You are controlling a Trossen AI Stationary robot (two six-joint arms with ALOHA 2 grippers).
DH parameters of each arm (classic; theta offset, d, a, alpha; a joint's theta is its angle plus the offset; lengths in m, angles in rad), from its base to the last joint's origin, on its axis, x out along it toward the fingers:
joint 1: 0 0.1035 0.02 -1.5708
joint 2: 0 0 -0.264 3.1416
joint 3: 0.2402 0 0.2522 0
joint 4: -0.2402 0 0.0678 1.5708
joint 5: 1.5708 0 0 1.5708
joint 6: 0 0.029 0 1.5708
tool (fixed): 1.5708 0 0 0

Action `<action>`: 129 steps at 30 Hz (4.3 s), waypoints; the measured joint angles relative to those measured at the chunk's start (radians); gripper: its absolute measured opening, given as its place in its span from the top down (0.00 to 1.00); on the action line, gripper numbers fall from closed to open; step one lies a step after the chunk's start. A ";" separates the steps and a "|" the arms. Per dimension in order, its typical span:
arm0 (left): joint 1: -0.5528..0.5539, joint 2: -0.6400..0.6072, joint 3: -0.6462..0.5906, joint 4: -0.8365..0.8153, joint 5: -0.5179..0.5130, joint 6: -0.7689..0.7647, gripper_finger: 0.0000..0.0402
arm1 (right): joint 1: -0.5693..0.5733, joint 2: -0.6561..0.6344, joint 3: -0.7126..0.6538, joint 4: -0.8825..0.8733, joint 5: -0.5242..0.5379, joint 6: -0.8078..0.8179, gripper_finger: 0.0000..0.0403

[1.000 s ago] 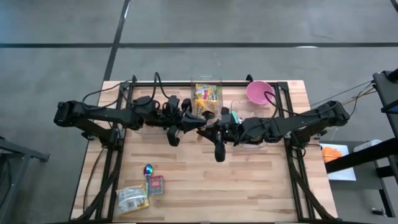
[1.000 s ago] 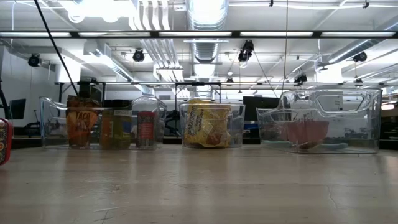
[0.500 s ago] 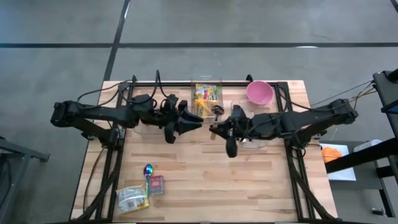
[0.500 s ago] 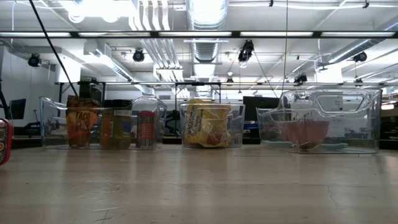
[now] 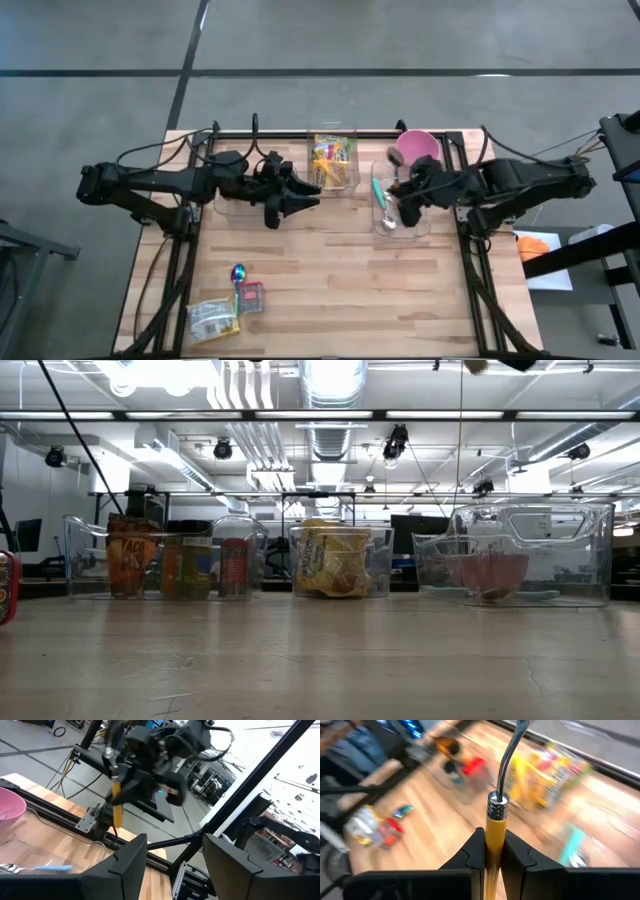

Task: Pick & Place Food Item
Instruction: Put the yellow spoon into the right transparent bin

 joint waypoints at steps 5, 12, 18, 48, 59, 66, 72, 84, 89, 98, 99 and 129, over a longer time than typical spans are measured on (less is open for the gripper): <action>0.000 0.000 0.000 -0.011 0.000 0.000 0.50 | -0.066 -0.065 -0.031 -0.160 -0.031 0.091 0.93; 0.001 0.000 0.000 -0.027 0.000 0.000 0.50 | -0.230 -0.146 -0.213 -0.133 -0.221 0.080 0.93; 0.001 0.000 0.000 -0.087 0.005 -0.016 0.50 | -0.382 -0.166 -0.419 0.050 -0.395 0.027 0.93; 0.001 0.001 0.000 -0.389 0.004 0.008 0.50 | -0.696 0.254 -0.539 0.147 -0.796 -0.181 0.93; 0.001 0.001 0.000 -0.390 0.004 0.009 0.50 | -0.704 0.329 -0.535 0.137 -0.782 -0.191 0.93; 0.001 0.001 0.000 -0.390 0.004 0.008 0.50 | -0.704 0.327 -0.536 0.140 -0.785 -0.195 0.93; 0.001 0.001 0.000 -0.390 0.004 0.008 0.50 | -0.704 0.327 -0.537 0.141 -0.787 -0.198 0.93; 0.002 0.001 0.000 -0.390 0.004 0.008 0.50 | -0.702 0.331 -0.539 0.094 -0.787 -0.177 0.93; 0.005 0.001 0.000 -0.390 0.004 0.008 0.50 | -0.700 0.335 -0.542 0.068 -0.817 -0.162 0.93; 0.008 0.001 0.000 -0.390 0.004 0.010 0.50 | -0.701 0.337 -0.501 0.065 -0.808 -0.142 0.93; 0.008 0.001 0.000 -0.390 0.003 0.011 0.50 | -0.701 0.340 -0.491 0.065 -0.806 -0.143 0.93; 0.007 0.001 0.000 -0.394 0.004 0.008 0.50 | -0.666 0.591 -0.326 0.000 -0.719 -0.213 0.93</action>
